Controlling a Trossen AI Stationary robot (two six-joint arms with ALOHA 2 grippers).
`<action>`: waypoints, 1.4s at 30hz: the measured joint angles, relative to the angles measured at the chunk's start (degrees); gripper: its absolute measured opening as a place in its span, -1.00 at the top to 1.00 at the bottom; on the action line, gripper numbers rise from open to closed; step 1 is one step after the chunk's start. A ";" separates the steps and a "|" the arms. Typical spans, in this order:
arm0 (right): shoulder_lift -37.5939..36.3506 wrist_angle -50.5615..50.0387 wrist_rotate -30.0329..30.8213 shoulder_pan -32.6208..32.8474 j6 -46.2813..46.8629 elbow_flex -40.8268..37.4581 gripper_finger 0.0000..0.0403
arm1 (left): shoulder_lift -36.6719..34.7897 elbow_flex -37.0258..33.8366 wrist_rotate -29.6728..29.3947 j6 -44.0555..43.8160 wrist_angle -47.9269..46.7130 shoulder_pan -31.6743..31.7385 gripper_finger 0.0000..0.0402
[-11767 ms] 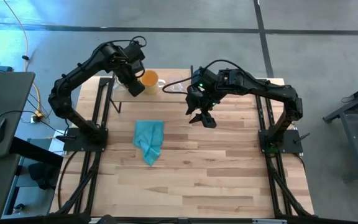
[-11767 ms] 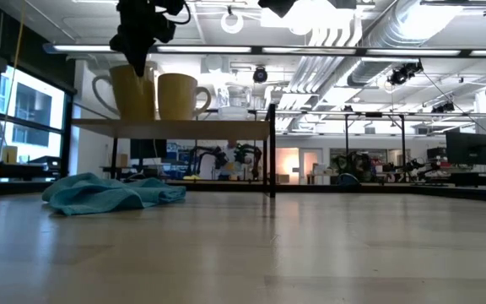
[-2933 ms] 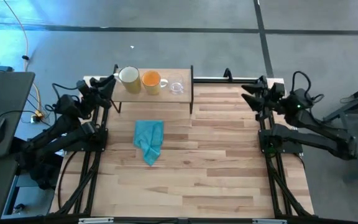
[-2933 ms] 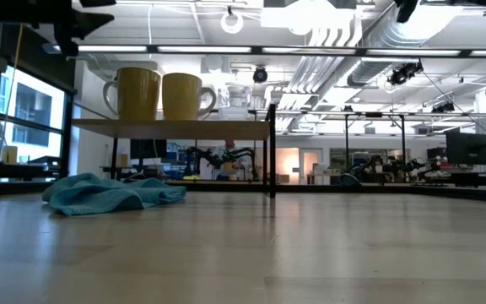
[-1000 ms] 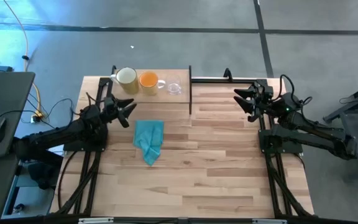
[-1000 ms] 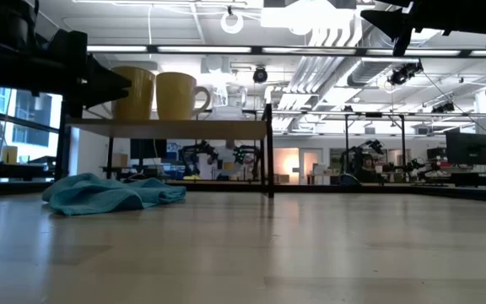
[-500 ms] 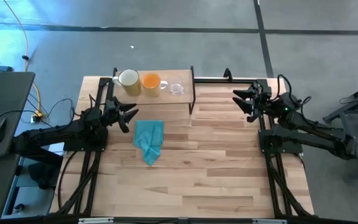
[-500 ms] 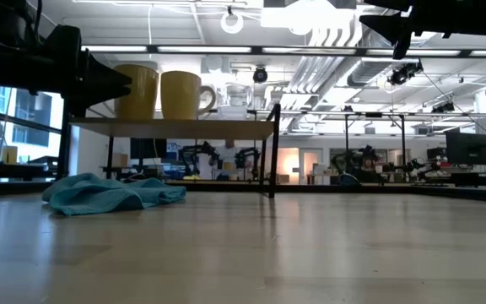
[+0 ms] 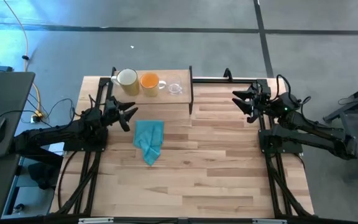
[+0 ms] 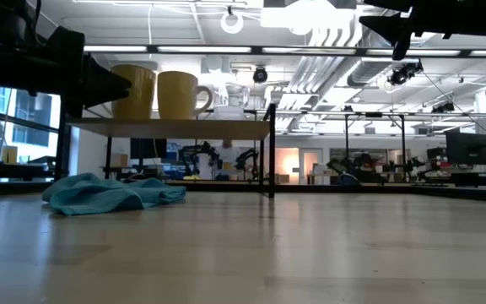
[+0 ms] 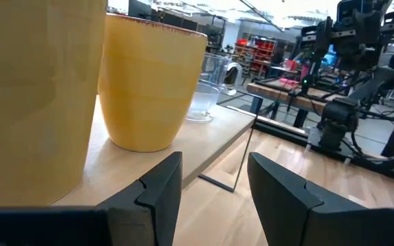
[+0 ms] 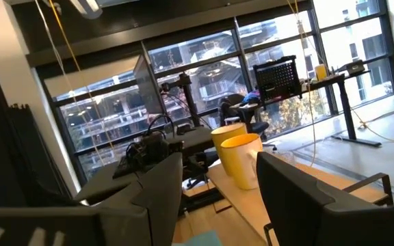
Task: Stack small to large cups/mugs on shelf
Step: Return to Home Position
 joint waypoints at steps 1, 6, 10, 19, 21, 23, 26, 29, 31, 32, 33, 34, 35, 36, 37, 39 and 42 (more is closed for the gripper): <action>0.00 -0.22 0.00 0.00 0.00 0.02 0.10 | 0.00 0.00 0.01 0.01 0.17 0.00 0.23; 0.00 -0.79 0.00 0.01 0.00 0.00 0.10 | 0.04 0.31 0.22 -0.16 0.73 0.02 0.23; 0.00 -0.79 0.00 0.00 0.00 0.02 0.10 | 0.13 2.13 0.15 0.81 0.12 0.07 0.23; 0.00 -0.79 0.02 0.02 0.02 0.02 0.10 | 0.07 4.22 3.67 2.15 0.57 0.07 0.23; 0.01 -0.79 0.02 0.02 0.02 0.01 0.10 | 0.02 4.22 6.91 0.48 0.57 0.07 0.23; 0.00 -0.79 0.03 0.01 0.02 0.02 0.10 | 0.02 4.24 9.97 -1.11 0.55 0.07 0.23; 0.02 -0.90 0.04 0.00 0.02 0.02 0.10 | 0.02 4.26 14.51 -3.30 0.56 0.07 0.23; 0.02 -1.27 0.05 -0.01 0.02 0.02 0.10 | 0.02 4.35 18.38 -5.45 -0.48 0.07 0.23; 0.02 -1.23 0.07 -0.01 0.02 0.02 0.10 | 0.03 4.35 20.34 -6.80 -2.36 0.07 0.23; 0.02 -1.24 0.07 -0.02 0.02 0.02 0.10 | 0.05 4.34 21.36 -7.55 -3.28 0.07 0.23; 0.02 -1.23 0.09 -0.01 0.02 0.02 0.10 | 0.07 4.13 22.27 -8.08 -3.56 0.07 0.23; 0.02 -1.23 0.31 0.00 0.02 0.02 0.10 | 0.02 3.69 23.16 -8.78 -3.45 -0.04 0.23; 0.02 -1.23 0.73 -0.02 0.01 0.02 0.10 | 0.02 3.16 23.75 -9.38 -3.40 -0.26 0.23; 0.02 -1.23 1.12 -0.02 0.02 0.00 0.10 | 0.04 2.59 23.82 -9.61 -3.43 -0.78 0.23; 0.02 -1.23 1.47 -0.02 0.00 0.02 0.10 | 0.04 1.99 23.77 -9.80 -3.39 -1.58 0.23; 0.02 -1.23 1.62 -0.02 -0.06 0.02 0.10 | 0.04 0.98 22.82 -10.10 -2.99 -3.60 0.23; 0.02 -1.23 2.47 -0.02 -0.02 0.02 0.10 | 0.08 -0.04 19.05 -10.46 -3.59 -7.50 0.23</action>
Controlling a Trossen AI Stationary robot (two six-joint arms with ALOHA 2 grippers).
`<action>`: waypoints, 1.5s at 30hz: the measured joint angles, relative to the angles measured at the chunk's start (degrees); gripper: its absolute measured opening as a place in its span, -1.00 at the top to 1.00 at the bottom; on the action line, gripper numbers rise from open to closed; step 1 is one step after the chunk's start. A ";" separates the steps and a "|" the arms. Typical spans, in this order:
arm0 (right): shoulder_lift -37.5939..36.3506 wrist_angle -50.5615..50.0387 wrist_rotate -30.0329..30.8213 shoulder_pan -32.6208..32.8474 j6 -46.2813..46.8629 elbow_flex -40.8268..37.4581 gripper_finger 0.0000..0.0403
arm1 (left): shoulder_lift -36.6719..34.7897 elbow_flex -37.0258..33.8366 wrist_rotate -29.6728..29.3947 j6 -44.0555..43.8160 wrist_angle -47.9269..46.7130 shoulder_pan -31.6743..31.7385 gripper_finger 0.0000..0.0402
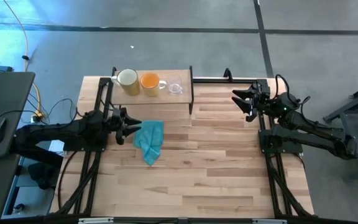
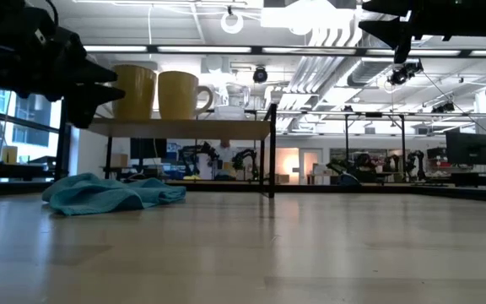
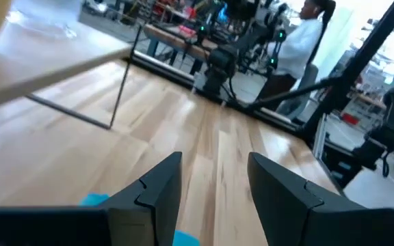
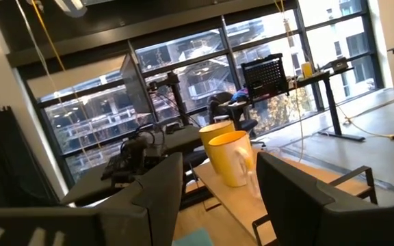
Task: Stack small to large cups/mugs on shelf
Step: Return to Home Position
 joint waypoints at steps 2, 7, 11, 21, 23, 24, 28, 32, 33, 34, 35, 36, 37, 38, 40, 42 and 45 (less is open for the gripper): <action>0.00 0.00 0.54 0.00 -0.03 0.00 0.10 | 0.45 0.02 -2.74 0.07 -0.75 -2.86 0.23; 0.00 0.00 1.61 -0.04 -1.00 0.00 0.10 | 1.51 0.04 -9.05 -0.03 -2.68 -9.67 0.23; 0.07 -0.06 2.18 -0.04 -1.05 0.00 0.10 | 2.64 0.04 -14.76 -0.44 -3.24 -14.35 0.23; 0.07 -2.41 2.18 -0.04 -1.03 0.00 0.10 | 3.81 0.07 -32.60 6.84 0.39 -19.93 0.23; 0.07 -2.98 2.18 -0.04 -1.03 0.00 0.10 | 3.81 0.07 -33.51 11.64 6.10 -19.71 0.23; 0.07 -3.42 2.18 -0.04 -1.03 0.00 0.10 | 3.81 0.08 -33.52 14.37 8.99 -19.69 0.23; 0.07 -4.58 2.18 -0.04 -1.03 0.02 0.10 | 3.81 0.13 -33.43 20.04 14.37 -19.69 0.23; 0.07 -4.63 2.34 -0.04 -1.03 0.02 0.10 | 3.81 0.13 -30.85 20.09 14.57 -19.67 0.23; 0.07 -4.63 2.63 -0.04 -1.03 0.02 0.10 | 3.81 0.13 -30.19 20.00 14.70 -19.66 0.23; 0.07 -4.63 2.97 -0.04 -1.03 0.02 0.10 | 3.81 0.13 -29.73 20.00 15.00 -19.66 0.23; 0.07 -4.63 3.29 -0.06 -1.03 0.02 0.10 | 3.81 0.11 -29.29 20.24 15.57 -19.66 0.23; 0.07 -4.63 3.52 -0.06 -1.03 0.02 0.10 | 3.81 0.11 -28.96 20.94 16.65 -19.69 0.23; 0.07 -4.63 3.68 -0.05 -1.01 0.02 0.10 | 3.81 0.11 -28.67 22.25 18.12 -19.69 0.23; 0.07 -4.63 3.81 -0.04 -1.01 0.02 0.10 | 3.81 0.11 -28.43 23.82 19.81 -19.68 0.23; 0.07 -4.63 4.07 -0.06 -0.90 0.02 0.10 | 3.81 0.11 -28.23 27.45 23.61 -19.68 0.23; 0.38 -4.63 4.21 -0.06 0.13 0.02 0.10 | 3.81 0.11 -28.21 30.86 27.38 -19.66 0.23; 1.14 -4.62 4.39 -0.04 0.63 0.02 0.10 | 3.78 0.12 -28.01 34.72 31.69 -19.64 0.23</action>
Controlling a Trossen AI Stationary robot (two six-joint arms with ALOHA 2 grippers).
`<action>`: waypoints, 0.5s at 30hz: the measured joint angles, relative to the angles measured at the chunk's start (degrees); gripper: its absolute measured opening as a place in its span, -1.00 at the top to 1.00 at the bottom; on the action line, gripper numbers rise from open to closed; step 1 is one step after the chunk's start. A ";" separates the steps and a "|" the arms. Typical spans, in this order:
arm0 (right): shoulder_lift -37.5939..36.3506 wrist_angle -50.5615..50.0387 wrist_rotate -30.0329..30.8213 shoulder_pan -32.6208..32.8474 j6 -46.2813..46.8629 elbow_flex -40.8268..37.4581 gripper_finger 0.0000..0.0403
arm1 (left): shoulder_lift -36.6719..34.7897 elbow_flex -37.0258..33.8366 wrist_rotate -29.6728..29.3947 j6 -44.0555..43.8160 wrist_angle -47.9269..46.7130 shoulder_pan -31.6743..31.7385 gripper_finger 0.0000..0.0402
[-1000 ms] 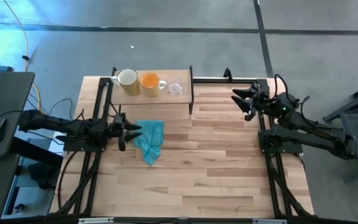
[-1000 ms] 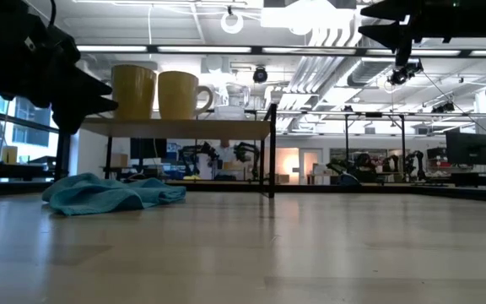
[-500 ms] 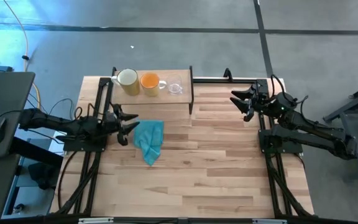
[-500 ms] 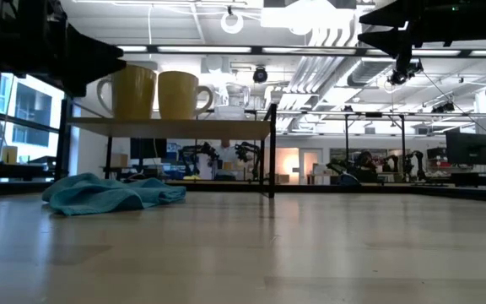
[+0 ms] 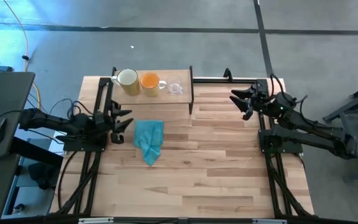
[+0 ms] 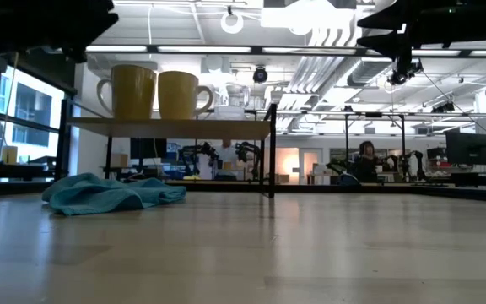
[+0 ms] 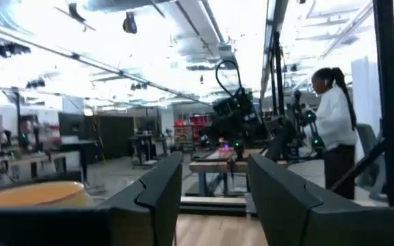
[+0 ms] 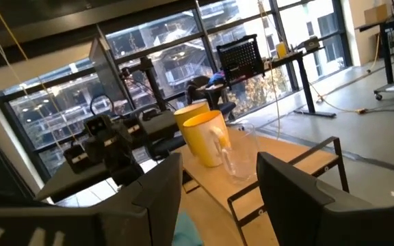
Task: Stack small to large cups/mugs on shelf
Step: Return to Home Position
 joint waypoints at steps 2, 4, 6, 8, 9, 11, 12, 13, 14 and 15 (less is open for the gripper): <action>0.70 0.05 0.00 0.00 0.04 0.00 0.10 | -0.02 -0.01 0.00 0.91 0.28 0.35 0.23; 1.47 0.34 0.00 0.00 -0.03 0.00 0.10 | -0.54 0.02 1.95 0.75 2.10 1.33 0.23; 1.96 0.72 -0.02 0.00 -0.09 0.00 0.10 | -1.88 0.71 4.55 0.94 3.03 2.10 0.23; 2.43 0.73 -0.03 0.00 -0.10 0.00 0.10 | -4.03 1.55 5.60 1.88 2.99 3.19 0.23; 2.54 0.71 -0.18 0.00 -0.09 0.00 0.10 | -5.40 1.63 5.80 2.22 2.29 3.69 0.23; 2.62 0.94 -0.99 0.00 -0.07 0.00 0.10 | -8.68 1.65 6.51 1.82 -0.61 4.54 0.23; 2.62 0.96 -1.15 0.01 -0.07 0.00 0.10 | -10.57 1.65 6.83 1.12 -2.41 4.90 0.23; 2.61 1.11 -1.16 0.01 -0.07 0.00 0.10 | -12.42 1.65 7.08 0.03 -4.52 5.22 0.23; 2.59 1.32 -1.16 0.00 -0.07 0.00 0.10 | -14.24 1.65 7.46 -1.04 -6.75 5.42 0.23; 2.58 1.70 -1.16 0.00 -0.11 0.00 0.10 | -16.29 1.65 7.74 -1.91 -9.02 5.52 0.23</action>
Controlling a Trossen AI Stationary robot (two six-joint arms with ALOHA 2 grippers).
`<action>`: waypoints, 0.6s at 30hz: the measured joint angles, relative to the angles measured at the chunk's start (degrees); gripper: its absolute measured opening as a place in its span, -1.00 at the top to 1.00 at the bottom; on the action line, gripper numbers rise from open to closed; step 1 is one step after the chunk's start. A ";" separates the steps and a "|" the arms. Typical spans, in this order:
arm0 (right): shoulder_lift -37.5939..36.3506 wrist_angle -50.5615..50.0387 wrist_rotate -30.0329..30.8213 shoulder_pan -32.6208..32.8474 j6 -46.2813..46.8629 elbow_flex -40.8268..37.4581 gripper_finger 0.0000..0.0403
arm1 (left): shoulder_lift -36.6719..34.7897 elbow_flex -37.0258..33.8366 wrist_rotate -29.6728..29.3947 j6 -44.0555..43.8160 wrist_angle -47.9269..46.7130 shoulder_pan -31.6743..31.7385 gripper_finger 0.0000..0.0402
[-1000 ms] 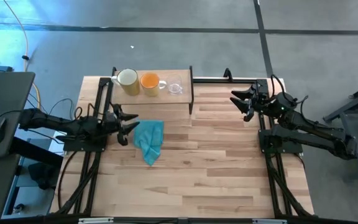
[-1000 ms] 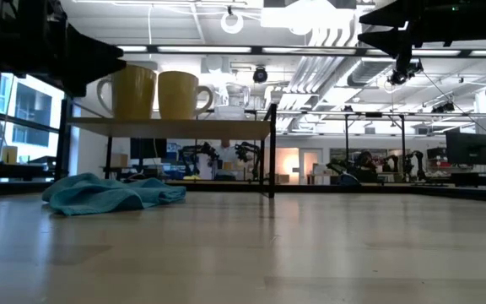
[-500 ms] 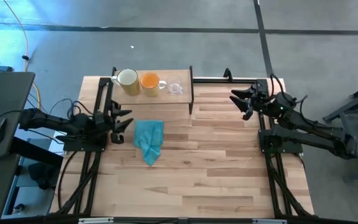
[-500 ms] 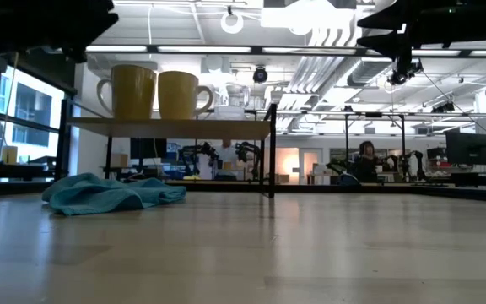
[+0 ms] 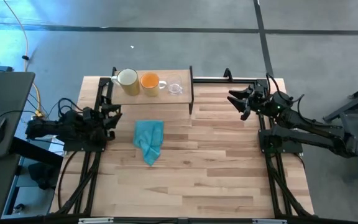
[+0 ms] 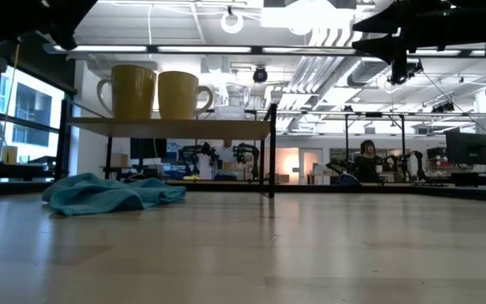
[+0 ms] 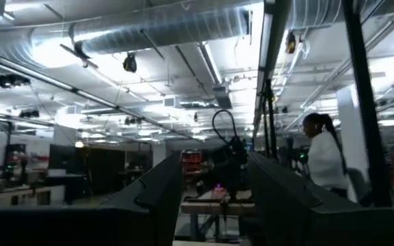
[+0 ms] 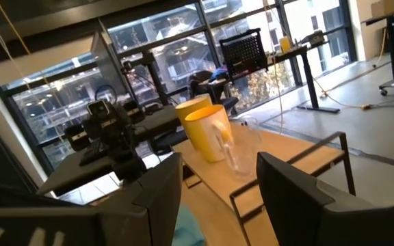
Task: Stack small to large cups/mugs on shelf
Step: Return to Home Position
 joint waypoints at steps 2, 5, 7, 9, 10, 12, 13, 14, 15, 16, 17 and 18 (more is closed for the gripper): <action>-0.02 0.60 -0.01 0.01 -0.21 0.00 0.10 | -1.74 0.12 0.20 -0.50 -1.57 -0.04 0.23; 0.02 1.10 -0.02 0.01 -0.28 0.00 0.10 | -1.58 0.01 0.27 -0.57 -3.07 0.00 0.23; 0.07 1.15 -0.02 0.00 -0.30 0.00 0.10 | -1.65 0.00 0.10 -2.45 -6.31 -0.06 0.23; 0.11 1.24 -0.04 0.02 -0.28 0.00 0.10 | -1.62 -0.04 0.60 -5.03 -9.99 -0.04 0.23; 0.09 1.24 -0.02 0.00 -0.28 0.00 0.10 | -1.62 -0.04 0.93 -6.50 -11.78 -0.04 0.23; 0.11 1.25 -0.04 0.02 -0.32 0.00 0.10 | -1.62 -0.04 1.21 -9.28 -15.98 -0.04 0.23; 0.10 1.26 -0.04 0.02 -0.35 0.00 0.10 | -1.59 -0.07 1.64 -10.36 -17.39 -0.04 0.23; 0.10 1.26 -0.02 0.02 -0.38 0.00 0.10 | -1.58 -0.07 2.47 -10.87 -18.07 -0.04 0.23; 0.11 1.26 -0.02 0.01 -0.45 0.00 0.10 | -1.63 -0.04 3.28 -11.25 -18.72 -0.04 0.23; 0.11 1.27 -0.02 0.02 -0.46 0.00 0.10 | -1.65 0.00 3.80 -11.89 -19.96 -0.04 0.23; 0.10 1.26 -0.03 0.02 -0.46 0.00 0.10 | -1.64 0.00 3.96 -12.51 -21.68 -0.04 0.23; 0.11 1.26 -0.02 0.02 -0.46 0.00 0.10 | -1.59 -0.05 4.01 -13.19 -23.35 -0.04 0.23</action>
